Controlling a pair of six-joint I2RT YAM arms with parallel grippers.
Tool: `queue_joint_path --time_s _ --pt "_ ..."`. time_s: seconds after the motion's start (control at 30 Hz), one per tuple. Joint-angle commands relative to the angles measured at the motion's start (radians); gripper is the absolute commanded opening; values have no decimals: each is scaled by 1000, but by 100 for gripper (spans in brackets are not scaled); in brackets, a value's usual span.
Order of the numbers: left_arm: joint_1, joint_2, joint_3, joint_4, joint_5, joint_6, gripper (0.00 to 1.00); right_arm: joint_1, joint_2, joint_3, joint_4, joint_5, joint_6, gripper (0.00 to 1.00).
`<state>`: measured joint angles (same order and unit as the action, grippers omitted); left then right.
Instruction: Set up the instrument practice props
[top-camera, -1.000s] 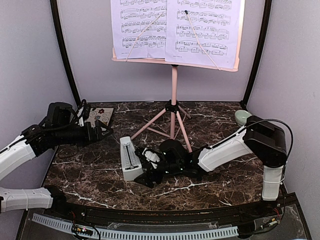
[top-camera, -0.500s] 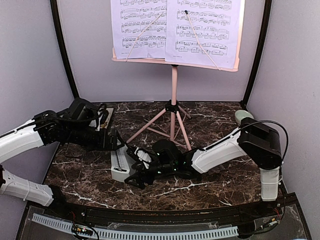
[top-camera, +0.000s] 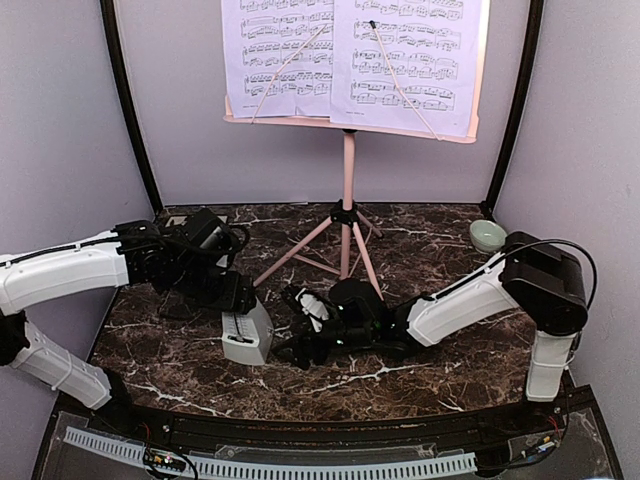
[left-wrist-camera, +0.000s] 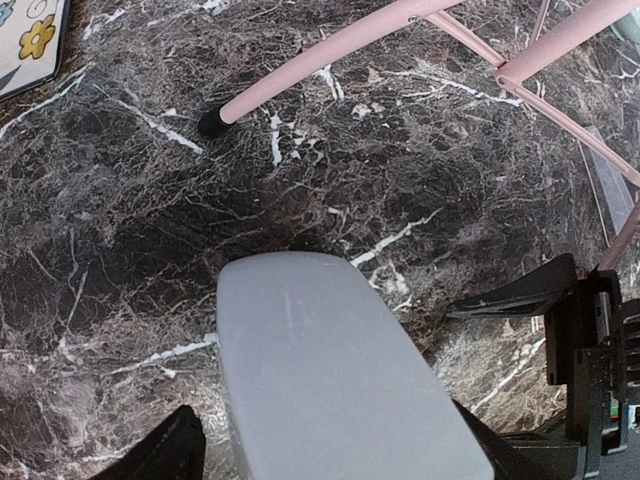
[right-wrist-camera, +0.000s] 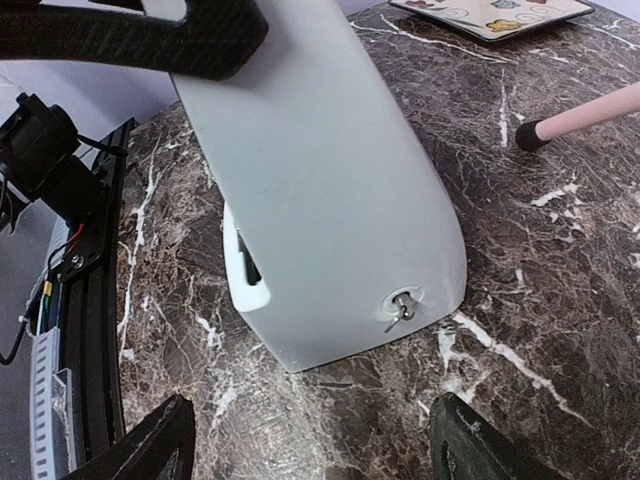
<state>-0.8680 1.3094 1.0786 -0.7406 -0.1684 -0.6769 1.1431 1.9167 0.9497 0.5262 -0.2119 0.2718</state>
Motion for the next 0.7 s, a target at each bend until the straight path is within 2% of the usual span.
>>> queue_joint_path --time_s 0.0,0.1,0.17,0.3,0.4,0.67 --pt "-4 20 14 -11 -35 -10 78 -2 -30 -2 -7 55 9 80" --pt "-5 25 7 2 -35 -9 76 -2 -28 7 -22 76 9 79" --pt "-5 26 0 14 -40 -14 71 -2 -21 12 -23 82 10 78" --pt "-5 -1 -7 41 -39 -18 46 -5 -9 27 -38 101 16 73" --pt "-4 -26 0 46 -41 -13 35 -6 -7 28 -39 122 25 66" --pt "-3 -86 15 110 -36 63 28 -9 -21 24 -7 169 -2 54"
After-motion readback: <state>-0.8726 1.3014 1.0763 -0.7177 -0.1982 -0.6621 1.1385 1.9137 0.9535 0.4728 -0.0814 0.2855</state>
